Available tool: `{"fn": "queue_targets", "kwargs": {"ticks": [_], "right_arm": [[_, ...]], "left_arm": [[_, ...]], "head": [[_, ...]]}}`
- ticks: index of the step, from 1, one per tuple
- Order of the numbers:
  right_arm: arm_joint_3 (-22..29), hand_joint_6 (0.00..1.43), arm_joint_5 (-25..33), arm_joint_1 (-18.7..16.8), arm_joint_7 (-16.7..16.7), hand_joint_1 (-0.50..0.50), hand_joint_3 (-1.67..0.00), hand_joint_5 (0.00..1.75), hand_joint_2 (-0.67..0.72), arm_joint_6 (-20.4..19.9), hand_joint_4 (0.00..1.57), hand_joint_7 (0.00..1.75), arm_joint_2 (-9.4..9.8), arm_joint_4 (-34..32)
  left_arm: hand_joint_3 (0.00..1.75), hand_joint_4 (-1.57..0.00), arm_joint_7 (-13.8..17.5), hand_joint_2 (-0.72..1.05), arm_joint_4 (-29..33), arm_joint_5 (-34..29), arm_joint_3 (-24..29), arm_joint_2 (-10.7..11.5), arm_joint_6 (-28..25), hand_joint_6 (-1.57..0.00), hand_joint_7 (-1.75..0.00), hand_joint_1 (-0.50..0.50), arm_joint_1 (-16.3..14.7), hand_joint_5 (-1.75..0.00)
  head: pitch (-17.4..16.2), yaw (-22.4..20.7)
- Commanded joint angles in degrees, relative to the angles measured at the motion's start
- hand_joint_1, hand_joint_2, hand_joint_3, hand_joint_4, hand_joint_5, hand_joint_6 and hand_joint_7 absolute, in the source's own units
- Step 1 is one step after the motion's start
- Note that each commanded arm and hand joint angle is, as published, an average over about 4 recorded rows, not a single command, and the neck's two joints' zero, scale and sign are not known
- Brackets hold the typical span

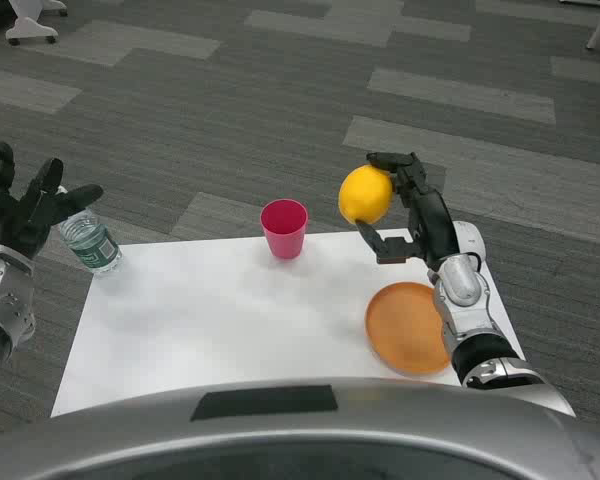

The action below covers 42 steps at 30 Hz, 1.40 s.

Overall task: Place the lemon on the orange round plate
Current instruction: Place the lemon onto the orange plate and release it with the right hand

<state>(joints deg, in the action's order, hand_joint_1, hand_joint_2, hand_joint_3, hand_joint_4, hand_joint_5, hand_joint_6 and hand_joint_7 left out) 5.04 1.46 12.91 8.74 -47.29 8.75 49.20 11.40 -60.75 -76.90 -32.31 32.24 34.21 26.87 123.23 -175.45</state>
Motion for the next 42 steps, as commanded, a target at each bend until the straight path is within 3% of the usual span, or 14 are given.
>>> {"fn": "queue_targets", "kwargs": {"ticks": [1, 16, 22, 26, 30, 42], "right_arm": [[2.3, 0.03, 0.7, -0.5, -0.9, -0.04, -1.27, 1.55, -0.60, -2.0, 0.03, 0.91, 0.22, -0.9], [2.4, 0.03, 0.7, -0.5, -0.9, -0.04, -1.27, 1.55, -0.60, -2.0, 0.03, 0.93, 0.26, -0.9], [2.7, 0.03, 0.7, -0.8, -0.9, -0.04, -1.27, 1.55, -0.60, -2.0, 0.03, 0.91, 0.44, -0.6], [2.4, 0.03, 0.5, -1.8, -0.8, -0.04, -1.27, 1.55, -0.60, -2.0, 0.03, 0.98, 0.90, 0.7], [2.8, 0.04, 0.4, -3.2, -0.7, -0.04, -1.27, 1.55, -0.57, -2.2, 0.04, 0.93, 1.10, 2.8], [5.6, 0.03, 1.3, -6.0, -0.6, -0.04, -1.27, 1.55, -0.60, -4.0, 0.06, 0.98, 1.67, 10.4]], "left_arm": [[0.09, -0.04, 0.0, 0.96, 0.3, 1.0, 0.8, -0.3, 0.2, 0.00, 0.00, 0.50, 1.0, 0.00], [0.09, -0.04, 0.0, 0.96, 0.3, 1.0, 0.8, -0.3, 0.2, 0.00, 0.00, 0.50, 1.0, 0.00], [0.09, -0.04, 0.0, 0.96, 0.3, 1.1, 0.8, -0.4, 0.2, 0.00, 0.00, 0.50, 1.0, 0.00], [0.09, -0.04, 0.0, 0.96, 0.2, 1.2, 0.8, -0.4, 0.1, 0.00, 0.00, 0.50, 1.0, 0.00], [0.09, -0.04, 0.0, 0.96, 0.2, 1.3, 0.7, -0.4, 0.0, 0.00, 0.00, 0.50, 1.0, 0.00], [0.09, -0.04, 0.0, 0.96, 0.0, 1.5, 0.5, -0.5, 0.0, 0.00, 0.00, 0.50, 1.1, 0.00]], "head": [[1.9, 0.1], [0.5, 1.2], [-0.8, 5.5], [-2.4, 10.6], [-3.8, 14.4], [-5.9, 18.7]]}}
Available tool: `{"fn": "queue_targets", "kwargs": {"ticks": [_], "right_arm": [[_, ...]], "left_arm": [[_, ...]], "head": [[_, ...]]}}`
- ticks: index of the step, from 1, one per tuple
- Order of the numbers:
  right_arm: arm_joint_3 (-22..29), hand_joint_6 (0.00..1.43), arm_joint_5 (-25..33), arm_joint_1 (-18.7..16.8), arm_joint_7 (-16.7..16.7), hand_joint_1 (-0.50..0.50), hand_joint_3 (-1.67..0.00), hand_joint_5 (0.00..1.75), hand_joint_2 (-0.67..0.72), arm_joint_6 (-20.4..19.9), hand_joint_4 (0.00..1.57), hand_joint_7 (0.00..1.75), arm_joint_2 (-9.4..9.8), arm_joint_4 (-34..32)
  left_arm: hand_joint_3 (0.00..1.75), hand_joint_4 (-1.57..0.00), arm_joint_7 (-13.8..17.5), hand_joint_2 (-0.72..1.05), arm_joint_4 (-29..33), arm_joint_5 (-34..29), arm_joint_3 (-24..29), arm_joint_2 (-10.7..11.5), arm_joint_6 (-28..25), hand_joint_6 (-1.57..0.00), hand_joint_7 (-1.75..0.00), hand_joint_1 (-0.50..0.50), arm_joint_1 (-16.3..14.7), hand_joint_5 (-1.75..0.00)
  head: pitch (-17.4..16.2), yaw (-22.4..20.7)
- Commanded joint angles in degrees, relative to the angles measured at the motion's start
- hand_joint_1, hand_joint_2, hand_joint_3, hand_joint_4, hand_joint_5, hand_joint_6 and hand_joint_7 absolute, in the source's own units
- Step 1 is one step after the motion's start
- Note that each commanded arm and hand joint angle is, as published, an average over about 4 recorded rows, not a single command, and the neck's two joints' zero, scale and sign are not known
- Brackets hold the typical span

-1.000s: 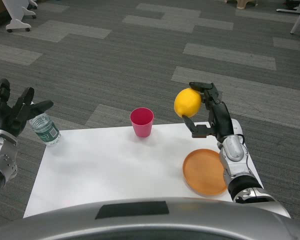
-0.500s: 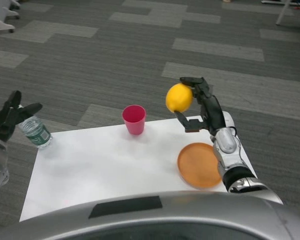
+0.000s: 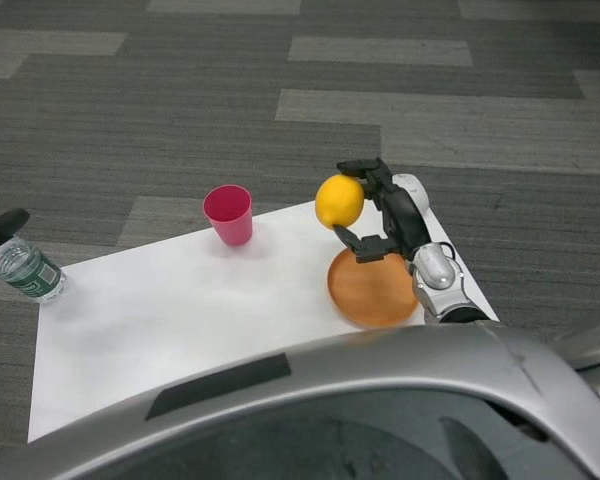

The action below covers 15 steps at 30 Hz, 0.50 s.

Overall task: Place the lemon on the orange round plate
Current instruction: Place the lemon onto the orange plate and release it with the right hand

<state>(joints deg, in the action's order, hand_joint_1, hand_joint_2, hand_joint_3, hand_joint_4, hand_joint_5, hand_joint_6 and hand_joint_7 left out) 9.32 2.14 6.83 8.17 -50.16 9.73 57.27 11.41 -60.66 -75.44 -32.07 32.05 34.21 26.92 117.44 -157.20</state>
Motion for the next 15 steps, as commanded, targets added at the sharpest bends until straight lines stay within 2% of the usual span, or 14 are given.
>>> {"fn": "queue_targets", "kwargs": {"ticks": [1, 12, 15], "right_arm": [[1.7, 0.03, 0.7, 0.1, 0.0, -0.04, -1.27, 1.55, -0.60, -1.3, 0.07, 0.98, 0.84, 3.4], [4.4, 0.03, 0.7, 0.2, 0.3, -0.04, -1.27, 1.55, -0.60, -1.8, 0.07, 0.98, 2.18, 13.7], [5.8, 0.03, 0.8, 0.2, 0.3, -0.04, -1.27, 1.55, -0.59, -1.8, 0.08, 0.93, 2.64, 17.0]], "left_arm": [[0.09, -0.04, 0.0, 0.96, -0.1, 0.0, 0.3, -0.3, 0.0, 0.00, 0.00, 0.50, 1.1, 0.00], [0.09, -0.04, 0.0, 0.96, -0.2, 0.2, 0.3, -0.5, -0.1, 0.00, 0.00, 0.50, 1.5, 0.00], [0.09, -0.04, 0.0, 0.96, -0.2, 0.2, 0.3, -0.6, -0.1, 0.00, 0.00, 0.50, 1.5, 0.00]], "head": [[-0.2, 0.7], [-0.7, 1.8], [-0.8, 1.8]]}}
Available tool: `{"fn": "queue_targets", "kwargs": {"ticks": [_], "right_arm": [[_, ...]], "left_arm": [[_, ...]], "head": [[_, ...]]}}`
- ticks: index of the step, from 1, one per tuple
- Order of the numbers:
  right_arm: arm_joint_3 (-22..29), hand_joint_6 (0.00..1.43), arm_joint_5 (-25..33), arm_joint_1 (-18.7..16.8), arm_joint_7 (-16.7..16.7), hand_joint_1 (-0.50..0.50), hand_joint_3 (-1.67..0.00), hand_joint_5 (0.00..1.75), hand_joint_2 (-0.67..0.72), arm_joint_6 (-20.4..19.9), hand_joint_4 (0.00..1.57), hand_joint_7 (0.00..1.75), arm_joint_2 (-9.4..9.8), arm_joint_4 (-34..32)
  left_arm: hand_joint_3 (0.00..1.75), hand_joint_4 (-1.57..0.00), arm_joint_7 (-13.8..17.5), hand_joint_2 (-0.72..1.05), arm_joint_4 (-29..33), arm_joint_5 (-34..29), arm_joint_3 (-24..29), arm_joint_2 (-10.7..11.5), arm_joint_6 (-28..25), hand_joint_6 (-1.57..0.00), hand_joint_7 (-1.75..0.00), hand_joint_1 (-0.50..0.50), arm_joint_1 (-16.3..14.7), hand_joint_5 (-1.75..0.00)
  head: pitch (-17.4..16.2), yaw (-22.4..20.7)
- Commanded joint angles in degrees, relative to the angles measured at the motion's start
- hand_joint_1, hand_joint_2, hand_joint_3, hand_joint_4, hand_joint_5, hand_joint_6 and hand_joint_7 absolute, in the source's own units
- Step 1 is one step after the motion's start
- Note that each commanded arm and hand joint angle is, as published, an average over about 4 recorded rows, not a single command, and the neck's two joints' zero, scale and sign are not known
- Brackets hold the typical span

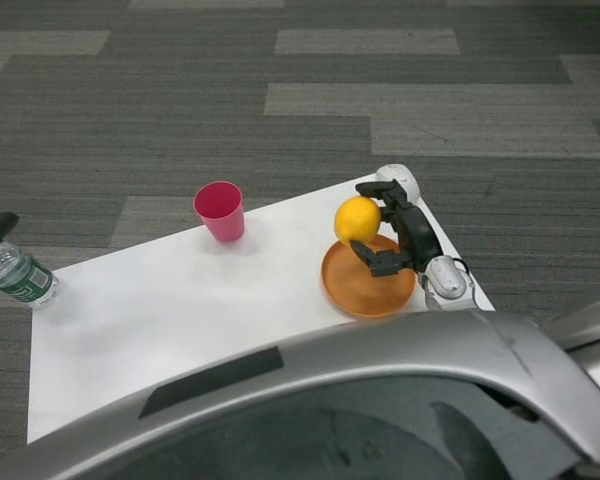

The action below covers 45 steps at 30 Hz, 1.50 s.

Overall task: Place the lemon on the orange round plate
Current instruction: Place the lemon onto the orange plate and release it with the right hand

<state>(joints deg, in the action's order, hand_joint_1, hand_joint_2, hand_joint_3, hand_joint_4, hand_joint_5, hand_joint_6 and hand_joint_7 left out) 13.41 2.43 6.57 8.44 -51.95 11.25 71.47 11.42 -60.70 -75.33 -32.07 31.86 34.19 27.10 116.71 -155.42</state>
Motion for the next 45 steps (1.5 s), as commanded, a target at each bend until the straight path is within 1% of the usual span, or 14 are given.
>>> {"fn": "queue_targets", "kwargs": {"ticks": [1, 5, 9, 15, 18, 21, 23, 24, 27, 30, 35, 37, 40, 45], "right_arm": [[2.2, 0.03, 0.5, 0.5, 0.1, -0.04, -1.25, 1.55, -0.59, 0.0, 0.08, 0.91, 1.14, 3.5], [2.4, 0.03, 0.0, 0.5, 0.7, -0.04, -1.19, 1.55, -0.57, 0.0, 0.02, 0.91, 1.19, 4.5], [1.9, 0.01, -0.5, 0.5, 1.7, -0.04, -1.19, 1.45, -0.56, 0.0, 0.00, 0.87, 1.54, 6.4], [1.8, 0.00, -0.9, 0.4, 1.7, -0.04, -1.07, 1.21, -0.54, -0.2, 0.00, 0.68, 1.62, 7.5], [1.8, 0.00, -1.9, 0.4, 1.5, -0.04, -0.89, 1.16, -0.51, -0.3, 0.00, 0.54, 1.84, 7.5], [1.8, 0.00, -2.2, 0.4, 1.3, -0.07, -0.61, 1.09, -0.38, -0.3, 0.00, 0.42, 2.00, 7.5], [1.8, 0.00, -2.3, 0.4, 1.2, -0.08, -0.42, 1.07, -0.21, -0.3, 0.00, 0.33, 2.06, 7.7], [1.8, 0.00, -2.4, 0.4, 1.2, -0.09, -0.32, 1.04, -0.08, -0.3, 0.00, 0.30, 2.11, 7.8], [1.8, 0.00, -3.3, 0.4, 1.3, -0.12, -0.18, 0.97, 0.20, -0.3, 0.00, 0.23, 2.37, 8.0], [1.8, 0.00, -3.6, 0.4, 1.3, -0.14, -0.16, 0.97, 0.28, -0.3, 0.00, 0.21, 2.55, 8.5], [1.8, 0.00, -3.6, 0.4, 1.3, -0.16, -0.16, 0.90, 0.28, -0.6, 0.00, 0.21, 2.55, 8.6], [2.1, 0.00, -3.5, 0.4, 1.3, -0.17, -0.16, 0.87, 0.25, -1.4, 0.00, 0.19, 2.55, 8.6], [2.6, 0.00, -3.4, 0.4, 0.1, -0.16, -0.16, 0.90, 0.22, -4.6, 0.00, 0.14, 2.50, 8.6], [3.9, 0.00, -3.3, 0.4, -1.7, -0.12, -0.14, 0.92, 0.22, -9.9, 0.00, 0.14, 2.26, 8.6]], "left_arm": [[0.09, -0.04, 0.0, 0.96, -0.2, 0.1, 0.3, -0.4, -0.1, 0.00, 0.00, 0.50, 1.3, 0.00], [0.09, -0.04, 0.0, 0.96, -0.2, 0.1, 0.3, -0.4, -0.1, 0.00, 0.00, 0.50, 1.3, 0.00], [0.07, -0.04, -0.1, 0.96, -0.2, 0.1, 0.3, -0.4, -0.1, 0.00, 0.00, 0.50, 1.4, 0.00], [0.09, -0.04, -0.1, 0.96, -0.3, 0.2, 0.3, -0.4, -0.1, 0.00, 0.00, 0.50, 1.4, 0.00], [0.07, -0.04, -0.1, 0.96, -0.3, 0.2, 0.2, -0.4, -0.1, 0.00, 0.00, 0.50, 1.5, 0.00], [0.09, -0.04, -0.1, 0.96, -0.4, 0.2, 0.2, -0.4, -0.1, 0.00, 0.00, 0.50, 1.5, 0.00], [0.09, -0.04, -0.1, 0.96, -0.5, 0.2, 0.3, -0.4, -0.1, 0.00, 0.00, 0.50, 1.5, 0.00], [0.09, -0.04, -0.1, 0.96, -0.5, 0.2, 0.3, -0.4, -0.1, 0.00, 0.00, 0.50, 1.5, 0.00], [0.09, -0.04, -0.2, 0.96, -0.6, 0.2, 0.3, -0.4, -0.1, 0.00, 0.00, 0.50, 1.5, 0.00], [0.09, -0.04, -0.2, 0.96, -0.8, 0.2, 0.2, -0.5, -0.1, 0.00, 0.00, 0.50, 1.5, 0.00], [0.09, -0.04, -0.2, 0.96, -1.0, 0.2, 0.3, -0.6, -0.1, 0.00, 0.00, 0.50, 1.5, 0.00], [0.09, -0.04, -0.2, 0.96, -1.0, 0.2, 0.3, -0.6, -0.1, 0.00, 0.00, 0.50, 1.5, 0.00], [0.09, -0.04, -0.2, 0.96, -1.2, 0.2, 0.3, -0.6, -0.1, 0.00, 0.00, 0.50, 1.5, 0.00], [0.09, -0.04, -0.2, 0.96, -1.3, 0.2, 0.3, -0.7, -0.1, 0.00, 0.00, 0.50, 1.5, 0.00]], "head": [[-0.3, 0.0], [-0.4, -0.1], [-0.4, -0.3], [-0.6, -0.5], [-0.5, -0.8], [-0.4, -0.8], [-0.4, -0.8], [-0.3, -0.9], [-0.3, -0.9], [-0.2, -0.9], [0.0, -1.0], [0.0, -1.0], [0.2, -1.0], [0.4, -1.0]]}}
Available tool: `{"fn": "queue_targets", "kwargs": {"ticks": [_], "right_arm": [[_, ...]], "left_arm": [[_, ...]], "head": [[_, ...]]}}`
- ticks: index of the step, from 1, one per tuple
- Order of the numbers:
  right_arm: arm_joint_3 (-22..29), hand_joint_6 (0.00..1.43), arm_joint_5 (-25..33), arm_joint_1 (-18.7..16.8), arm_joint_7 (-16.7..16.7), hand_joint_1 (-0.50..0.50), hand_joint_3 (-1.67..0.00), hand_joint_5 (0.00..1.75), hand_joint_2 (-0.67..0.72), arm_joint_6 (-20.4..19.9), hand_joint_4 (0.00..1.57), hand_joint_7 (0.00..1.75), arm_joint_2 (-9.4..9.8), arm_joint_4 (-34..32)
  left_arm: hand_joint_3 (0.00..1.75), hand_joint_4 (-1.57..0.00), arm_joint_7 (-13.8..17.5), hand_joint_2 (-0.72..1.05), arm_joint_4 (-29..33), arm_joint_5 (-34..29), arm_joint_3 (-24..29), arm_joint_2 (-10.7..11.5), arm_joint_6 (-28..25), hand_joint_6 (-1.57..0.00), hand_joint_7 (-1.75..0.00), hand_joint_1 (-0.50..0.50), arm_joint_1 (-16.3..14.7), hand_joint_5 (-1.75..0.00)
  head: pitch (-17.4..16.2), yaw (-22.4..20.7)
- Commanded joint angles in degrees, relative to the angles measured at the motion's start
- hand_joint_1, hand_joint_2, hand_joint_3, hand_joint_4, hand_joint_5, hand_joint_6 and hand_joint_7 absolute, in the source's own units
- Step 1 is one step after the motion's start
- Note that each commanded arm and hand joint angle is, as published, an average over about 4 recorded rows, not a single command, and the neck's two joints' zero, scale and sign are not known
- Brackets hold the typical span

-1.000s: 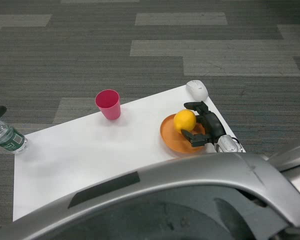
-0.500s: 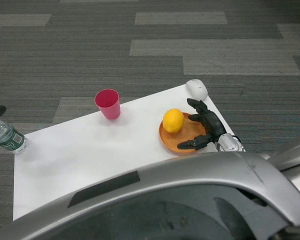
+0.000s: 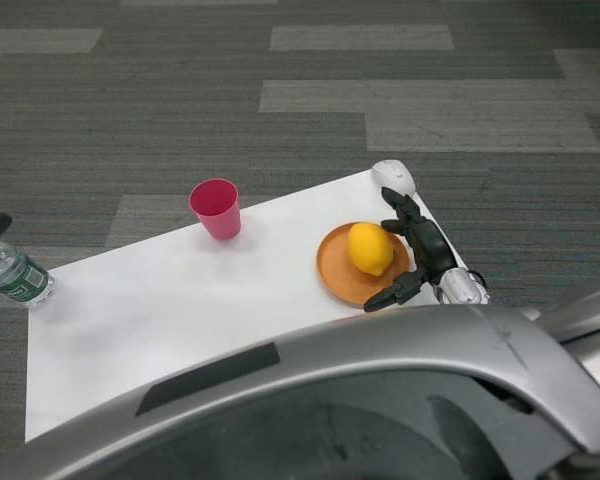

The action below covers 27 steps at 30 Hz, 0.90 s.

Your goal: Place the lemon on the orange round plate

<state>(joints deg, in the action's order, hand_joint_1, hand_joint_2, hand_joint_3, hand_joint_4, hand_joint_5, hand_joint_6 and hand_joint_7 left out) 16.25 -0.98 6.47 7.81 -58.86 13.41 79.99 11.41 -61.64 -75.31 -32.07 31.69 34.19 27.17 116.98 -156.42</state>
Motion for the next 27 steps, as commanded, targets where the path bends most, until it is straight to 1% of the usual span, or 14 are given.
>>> {"fn": "queue_targets", "kwargs": {"ticks": [1, 2, 6, 8, 10, 12, 15, 18, 20, 22, 23, 25, 27], "right_arm": [[1.5, 0.00, 0.2, 0.5, -1.4, -0.12, -0.16, 0.92, 0.22, -4.1, 0.00, 0.14, 0.06, 0.1], [1.9, 0.00, 0.2, 0.5, -1.6, -0.12, -0.16, 0.90, 0.22, -5.0, 0.00, 0.14, 0.02, -0.1], [3.4, 0.00, 0.4, 0.5, -1.6, -0.12, -0.14, 0.90, 0.15, -6.8, 0.00, 0.14, -0.07, -1.3], [4.2, 0.00, 0.5, 0.5, -1.6, -0.10, -0.16, 0.87, 0.15, -7.3, 0.00, 0.14, -0.20, -2.0], [4.9, 0.00, 0.6, 0.5, -1.6, -0.08, -0.16, 0.87, 0.15, -7.5, 0.00, 0.14, -0.53, -3.3], [5.5, 0.00, 0.8, 0.5, -1.5, -0.04, -0.16, 0.82, 0.12, -7.7, 0.00, 0.14, -0.99, -5.2], [5.6, 0.00, 1.2, 0.6, -1.4, 0.05, -0.16, 0.65, 0.08, -7.5, 0.00, 0.14, -1.63, -8.8], [3.9, 0.00, 1.4, 1.2, -1.6, 0.12, -0.16, 0.44, 0.03, -7.0, 0.00, 0.10, -1.96, -12.7], [2.0, 0.00, 2.0, 1.8, -1.7, 0.17, -0.16, 0.44, 0.00, -6.5, 0.00, 0.07, -2.05, -14.9], [0.1, 0.00, 2.8, 2.6, -1.8, 0.22, -0.16, 0.48, -0.05, -6.2, 0.00, 0.07, -2.00, -16.5], [-1.3, 0.00, 3.3, 3.2, -1.8, 0.23, -0.16, 0.48, -0.07, -6.1, 0.00, 0.07, -1.94, -17.5], [-3.4, 0.00, 3.9, 4.5, -1.9, 0.27, -0.20, 0.48, -0.13, -6.2, 0.00, 0.07, -1.78, -19.0], [-5.6, 0.00, 5.2, 5.2, -2.0, 0.29, -0.26, 0.48, -0.16, -6.2, 0.00, 0.07, -1.72, -20.4]], "left_arm": [[0.09, -0.04, -0.2, 0.96, -0.3, 0.2, 0.2, -0.5, -0.1, 0.00, 0.00, 0.50, 1.4, 0.00], [0.09, -0.04, -0.2, 0.96, -0.3, 0.2, 0.2, -0.5, -0.1, 0.00, 0.00, 0.50, 1.4, 0.00], [0.09, -0.06, -0.2, 0.96, -0.4, 0.2, 0.3, -0.6, -0.1, 0.00, 0.00, 0.50, 1.5, 0.00], [0.09, -0.07, -0.2, 0.96, -0.5, 0.2, 0.3, -0.6, -0.1, 0.00, 0.00, 0.50, 1.5, 0.00], [0.09, -0.06, -0.2, 0.96, -0.6, 0.2, 0.3, -0.6, -0.1, 0.00, 0.00, 0.50, 1.4, 0.00], [0.09, -0.04, -0.2, 0.96, -0.6, 0.2, 0.2, -0.7, -0.1, 0.00, 0.00, 0.50, 1.5, 0.00], [0.09, -0.06, -0.2, 0.96, -0.6, 0.2, 0.2, -0.7, -0.1, 0.00, 0.00, 0.50, 1.5, 0.00], [0.09, -0.04, -0.2, 0.96, -0.7, 0.2, 0.2, -0.7, -0.1, 0.00, 0.00, 0.50, 1.5, 0.00], [0.09, -0.04, -0.2, 0.96, -0.7, 0.2, 0.2, -0.7, -0.1, 0.00, 0.00, 0.50, 1.5, 0.00], [0.09, -0.04, -0.2, 0.96, -0.7, 0.3, 0.2, -0.7, -0.1, 0.00, 0.00, 0.50, 1.5, 0.00], [0.09, -0.04, -0.2, 0.96, -0.7, 0.3, 0.2, -0.7, -0.1, 0.00, 0.00, 0.50, 1.5, 0.00], [0.09, -0.05, -0.2, 0.96, -0.7, 0.3, 0.3, -0.7, -0.1, 0.00, 0.00, 0.50, 1.5, 0.00], [0.09, -0.06, -0.2, 0.96, -0.7, 0.3, 0.3, -0.7, 0.0, 0.00, 0.00, 0.50, 1.5, 0.00]], "head": [[0.2, 0.0], [0.3, -0.1], [0.5, -0.1], [0.6, -0.1], [0.6, -0.1], [0.6, -0.1], [0.6, -0.1], [0.6, -0.1], [0.7, -0.4], [1.0, -0.9], [1.1, -1.1], [1.0, -1.1], [1.2, -1.9]]}}
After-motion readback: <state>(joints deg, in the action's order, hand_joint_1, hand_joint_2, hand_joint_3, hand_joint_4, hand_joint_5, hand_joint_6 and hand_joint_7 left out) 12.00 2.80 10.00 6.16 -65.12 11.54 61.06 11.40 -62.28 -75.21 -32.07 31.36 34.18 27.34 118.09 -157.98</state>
